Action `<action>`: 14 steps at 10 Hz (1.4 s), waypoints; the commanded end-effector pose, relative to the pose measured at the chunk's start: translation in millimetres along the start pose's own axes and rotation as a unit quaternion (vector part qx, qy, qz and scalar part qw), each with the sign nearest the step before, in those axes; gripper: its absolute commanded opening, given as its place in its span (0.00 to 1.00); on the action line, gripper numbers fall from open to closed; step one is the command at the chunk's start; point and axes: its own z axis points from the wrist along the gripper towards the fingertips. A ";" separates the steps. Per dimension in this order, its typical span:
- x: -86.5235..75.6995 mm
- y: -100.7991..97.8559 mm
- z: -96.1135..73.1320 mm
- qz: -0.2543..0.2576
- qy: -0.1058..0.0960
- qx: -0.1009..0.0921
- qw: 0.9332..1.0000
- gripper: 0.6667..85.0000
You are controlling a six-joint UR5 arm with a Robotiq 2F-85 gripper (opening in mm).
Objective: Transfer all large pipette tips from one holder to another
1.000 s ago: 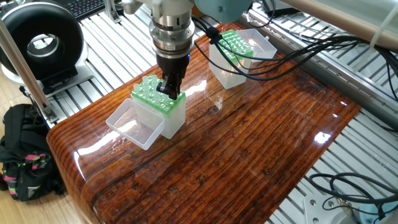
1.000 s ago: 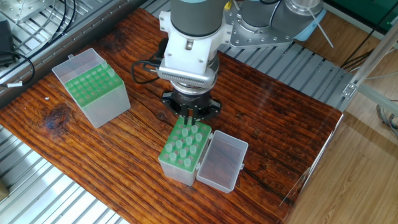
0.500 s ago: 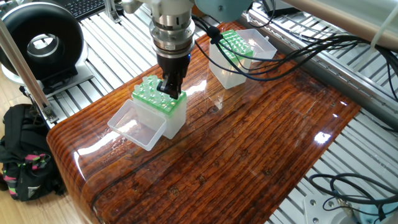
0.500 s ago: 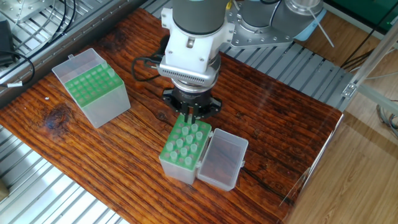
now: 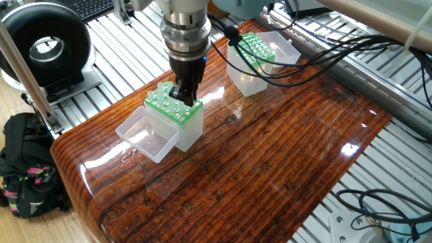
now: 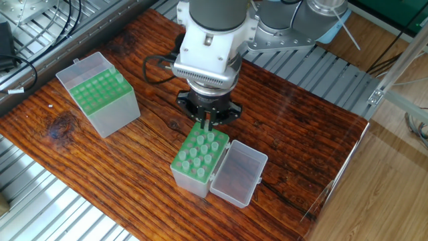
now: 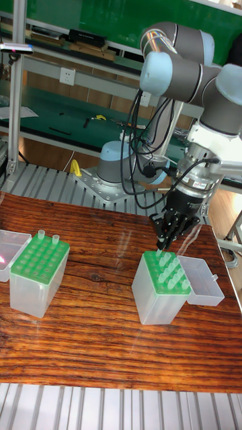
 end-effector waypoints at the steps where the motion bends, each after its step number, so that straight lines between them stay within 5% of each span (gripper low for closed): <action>1: -2.3 2.3 -25.7 0.004 -0.003 -0.002 1.000 0.10; 4: -10.1 2.7 -49.9 0.004 -0.009 0.007 1.000 0.10; 14: -5.8 -7.2 -102.1 -0.007 -0.003 -0.008 1.000 0.10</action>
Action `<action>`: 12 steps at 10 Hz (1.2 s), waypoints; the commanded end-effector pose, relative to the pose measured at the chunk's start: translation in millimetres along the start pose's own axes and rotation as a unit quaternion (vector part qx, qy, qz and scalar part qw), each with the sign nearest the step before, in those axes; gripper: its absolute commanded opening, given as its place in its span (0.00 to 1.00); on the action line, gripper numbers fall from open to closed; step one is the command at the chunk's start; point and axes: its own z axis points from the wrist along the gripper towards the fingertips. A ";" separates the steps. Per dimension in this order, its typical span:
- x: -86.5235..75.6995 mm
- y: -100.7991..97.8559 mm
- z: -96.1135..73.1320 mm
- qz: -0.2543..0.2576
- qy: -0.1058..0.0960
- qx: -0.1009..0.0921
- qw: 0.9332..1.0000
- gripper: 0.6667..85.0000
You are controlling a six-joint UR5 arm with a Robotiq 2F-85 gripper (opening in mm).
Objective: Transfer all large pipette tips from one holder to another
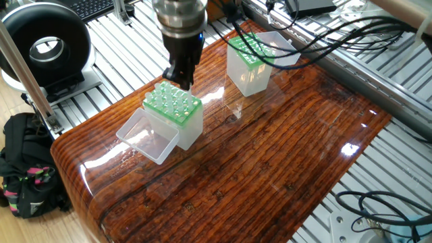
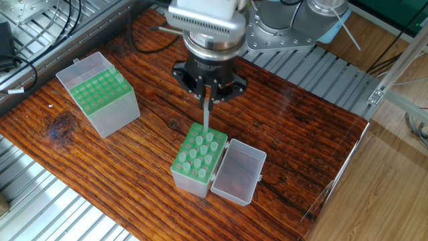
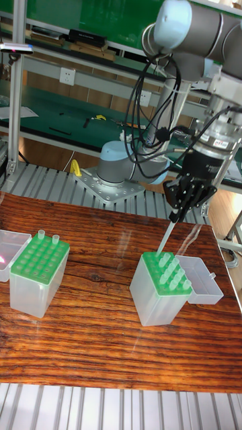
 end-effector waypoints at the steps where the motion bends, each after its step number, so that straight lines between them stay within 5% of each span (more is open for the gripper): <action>1: 1.0 -4.7 -17.0 -0.006 0.000 -0.014 1.000 0.10; 7: 13.9 -31.4 -37.9 -0.019 -0.001 -0.023 1.000 0.10; 10: 21.2 -63.2 -49.8 -0.034 -0.025 0.001 0.999 0.10; 12: 15.6 -92.3 -42.5 -0.061 -0.036 0.022 0.997 0.09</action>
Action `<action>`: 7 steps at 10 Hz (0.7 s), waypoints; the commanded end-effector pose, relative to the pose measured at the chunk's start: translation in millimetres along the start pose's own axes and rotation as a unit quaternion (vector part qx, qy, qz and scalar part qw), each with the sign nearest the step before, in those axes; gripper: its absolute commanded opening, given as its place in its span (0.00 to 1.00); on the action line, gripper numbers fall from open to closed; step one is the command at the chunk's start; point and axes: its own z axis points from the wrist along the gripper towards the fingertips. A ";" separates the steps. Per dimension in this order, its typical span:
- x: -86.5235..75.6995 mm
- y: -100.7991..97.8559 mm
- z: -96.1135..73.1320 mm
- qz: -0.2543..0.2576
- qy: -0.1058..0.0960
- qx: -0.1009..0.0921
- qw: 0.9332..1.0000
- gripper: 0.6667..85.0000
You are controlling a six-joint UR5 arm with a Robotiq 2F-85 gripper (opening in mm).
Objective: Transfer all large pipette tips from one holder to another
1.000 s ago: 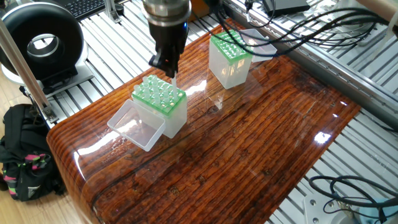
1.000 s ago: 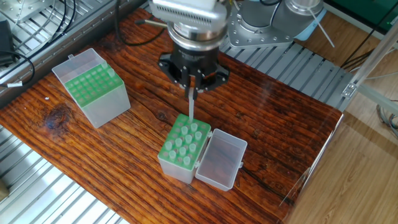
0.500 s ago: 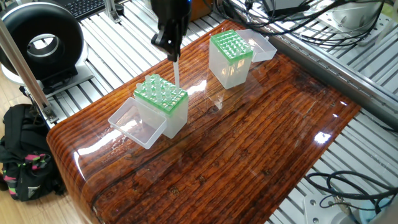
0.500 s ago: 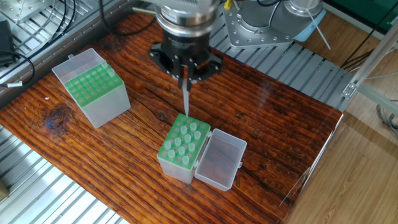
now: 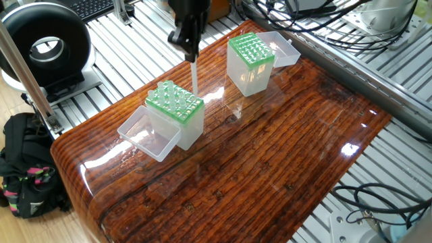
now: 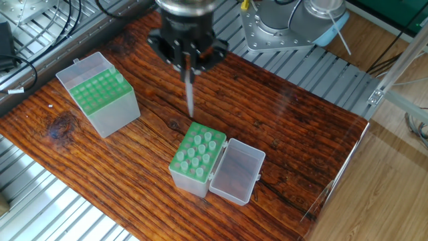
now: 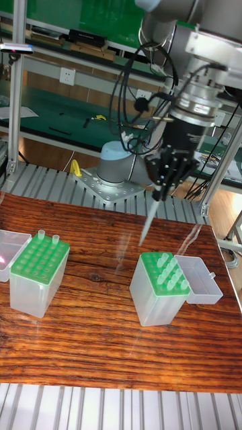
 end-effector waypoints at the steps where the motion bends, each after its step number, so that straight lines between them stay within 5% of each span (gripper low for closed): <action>1: -1.0 -42.9 4.8 -0.044 -0.020 0.027 0.998 0.09; 3: 9.3 -68.6 12.3 -0.073 -0.013 0.052 0.996 0.08; 7: 21.8 -50.8 16.7 -0.038 -0.001 0.009 0.999 0.08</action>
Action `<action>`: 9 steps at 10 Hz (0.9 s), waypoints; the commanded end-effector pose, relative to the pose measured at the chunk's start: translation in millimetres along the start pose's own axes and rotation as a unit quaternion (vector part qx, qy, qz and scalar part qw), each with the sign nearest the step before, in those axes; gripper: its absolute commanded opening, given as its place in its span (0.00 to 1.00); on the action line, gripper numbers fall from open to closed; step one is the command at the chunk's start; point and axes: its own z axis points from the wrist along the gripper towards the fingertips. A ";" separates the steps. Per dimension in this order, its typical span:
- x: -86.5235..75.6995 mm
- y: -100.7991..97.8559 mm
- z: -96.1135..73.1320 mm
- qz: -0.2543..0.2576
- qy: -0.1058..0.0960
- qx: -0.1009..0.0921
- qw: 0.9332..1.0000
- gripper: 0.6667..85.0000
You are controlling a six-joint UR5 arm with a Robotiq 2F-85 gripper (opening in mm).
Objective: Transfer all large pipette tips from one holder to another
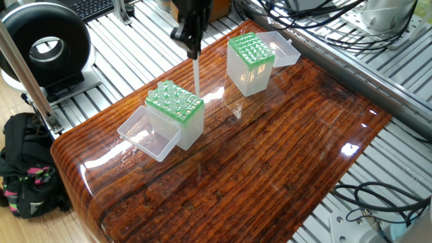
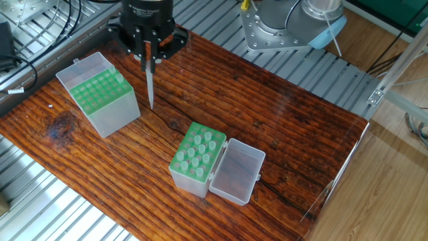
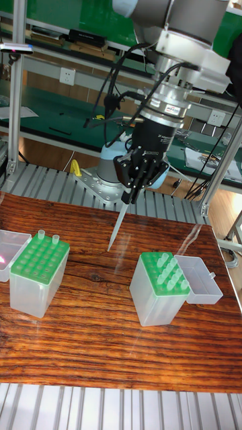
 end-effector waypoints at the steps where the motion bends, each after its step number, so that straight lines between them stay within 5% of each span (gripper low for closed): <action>1: 3.8 7.3 1.8 0.052 -0.001 -0.025 0.998 0.08; 3: -6.5 9.0 1.5 0.125 -0.018 -0.031 0.991 0.07; 5: 0.2 -0.3 2.0 0.143 -0.008 -0.014 0.990 0.00; 7: 1.7 -30.7 -6.9 0.120 -0.016 -0.032 0.992 0.02; 9: 7.6 -62.7 -12.0 0.100 -0.022 -0.022 0.995 0.03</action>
